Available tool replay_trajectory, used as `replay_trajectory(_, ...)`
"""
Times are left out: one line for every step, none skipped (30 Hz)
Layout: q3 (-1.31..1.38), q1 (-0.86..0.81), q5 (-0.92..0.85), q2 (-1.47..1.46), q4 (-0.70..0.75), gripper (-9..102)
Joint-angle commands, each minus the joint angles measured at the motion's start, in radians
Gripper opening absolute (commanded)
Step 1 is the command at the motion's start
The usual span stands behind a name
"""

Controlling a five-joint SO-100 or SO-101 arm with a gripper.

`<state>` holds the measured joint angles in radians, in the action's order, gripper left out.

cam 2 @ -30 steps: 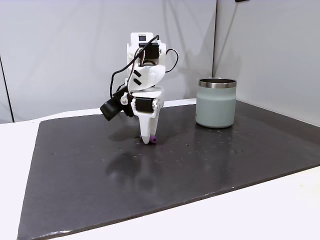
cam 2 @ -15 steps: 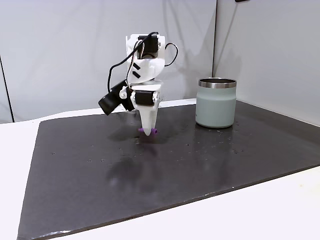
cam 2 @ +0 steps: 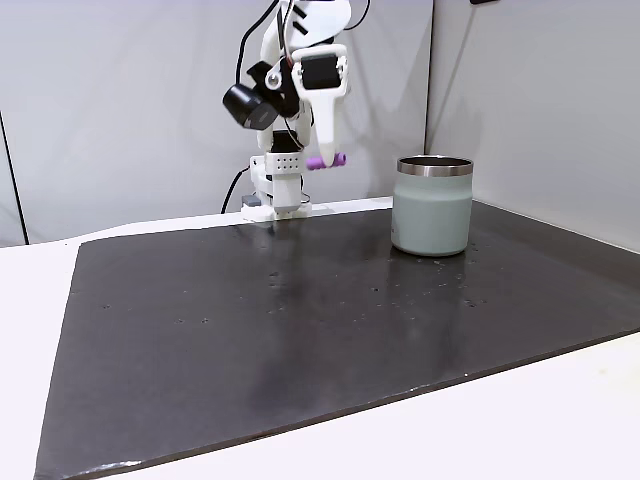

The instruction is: Grasp a pengrip and put it in the cup.

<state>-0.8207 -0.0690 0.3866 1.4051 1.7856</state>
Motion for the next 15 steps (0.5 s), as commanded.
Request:
replay_trajectory(-0.063, 0.086, -0.017, 0.219, 0.000, 0)
replay_trajectory(-0.084, 0.117, -0.020, 0.258, -0.006, 0)
replay_trajectory(-0.100, 0.147, -0.020, 0.290, -0.014, 0)
replay_trajectory(-0.107, 0.176, -0.020, 0.313, -0.023, 0)
replay_trajectory(-0.112, 0.201, -0.020, 0.328, -0.034, 0)
replay_trajectory(-0.115, 0.222, -0.020, 0.336, -0.051, 0)
replay_trajectory(-0.115, 0.242, -0.018, 0.339, -0.069, 0)
replay_trajectory(-0.112, 0.259, -0.012, 0.339, -0.089, 0)
replay_trajectory(-0.106, 0.273, -0.003, 0.334, -0.106, 0)
replay_trajectory(-0.104, 0.291, 0.008, 0.331, -0.130, 0)
replay_trajectory(-0.104, 0.311, 0.014, 0.328, -0.155, 0)
replay_trajectory(-0.103, 0.333, 0.020, 0.324, -0.173, 0)
replay_trajectory(-0.103, 0.357, 0.031, 0.318, -0.190, 0)
replay_trajectory(-0.103, 0.382, 0.037, 0.310, -0.199, 0)
replay_trajectory(-0.103, 0.407, 0.041, 0.301, -0.206, 0)
